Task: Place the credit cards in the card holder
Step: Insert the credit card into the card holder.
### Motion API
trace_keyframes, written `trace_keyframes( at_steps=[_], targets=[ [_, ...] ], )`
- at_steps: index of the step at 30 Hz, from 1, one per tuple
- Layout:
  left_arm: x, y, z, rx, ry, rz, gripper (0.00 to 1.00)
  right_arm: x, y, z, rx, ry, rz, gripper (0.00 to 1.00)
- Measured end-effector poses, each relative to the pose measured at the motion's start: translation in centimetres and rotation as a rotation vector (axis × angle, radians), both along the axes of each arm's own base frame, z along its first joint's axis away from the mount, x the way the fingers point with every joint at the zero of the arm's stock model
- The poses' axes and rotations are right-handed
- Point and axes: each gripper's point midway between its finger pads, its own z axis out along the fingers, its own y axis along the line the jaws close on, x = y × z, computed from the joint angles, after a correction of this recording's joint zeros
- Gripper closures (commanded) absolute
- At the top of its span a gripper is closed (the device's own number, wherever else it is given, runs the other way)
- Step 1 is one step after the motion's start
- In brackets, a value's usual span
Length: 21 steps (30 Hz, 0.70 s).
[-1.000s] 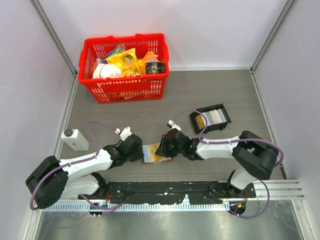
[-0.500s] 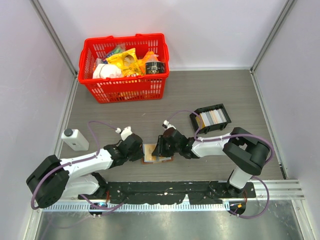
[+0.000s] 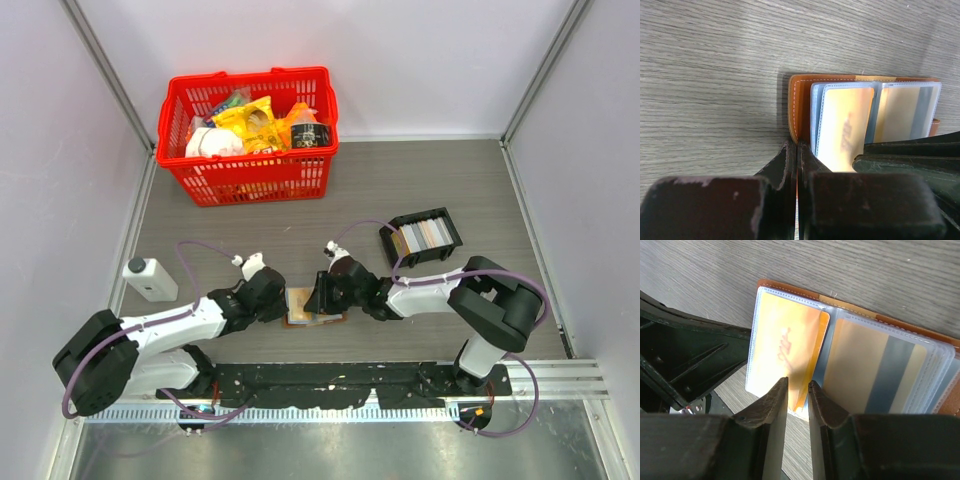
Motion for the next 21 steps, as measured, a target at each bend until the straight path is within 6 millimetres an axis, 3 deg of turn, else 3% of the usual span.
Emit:
trace_keyframes(
  at_steps=[4,12,15,21],
  targets=[
    [0.0,0.0,0.0,0.002,-0.001,-0.003,1.0,0.5,-0.5,0.4,-0.016,-0.028,-0.025,0.67],
    [-0.8,0.9,0.5,0.029,0.002,-0.03,1.0,3.4,-3.6,6.9,-0.026,-0.21,-0.159,0.66],
    [-1.1,1.0,0.8,0.034,0.0,-0.053,1.0,4.2,-5.2,6.4,-0.102,-0.214,-0.216,0.66],
    [-1.0,0.3,2.1,0.031,-0.008,-0.111,1.0,3.6,-8.1,3.5,-0.228,-0.153,-0.251,0.66]
  ],
)
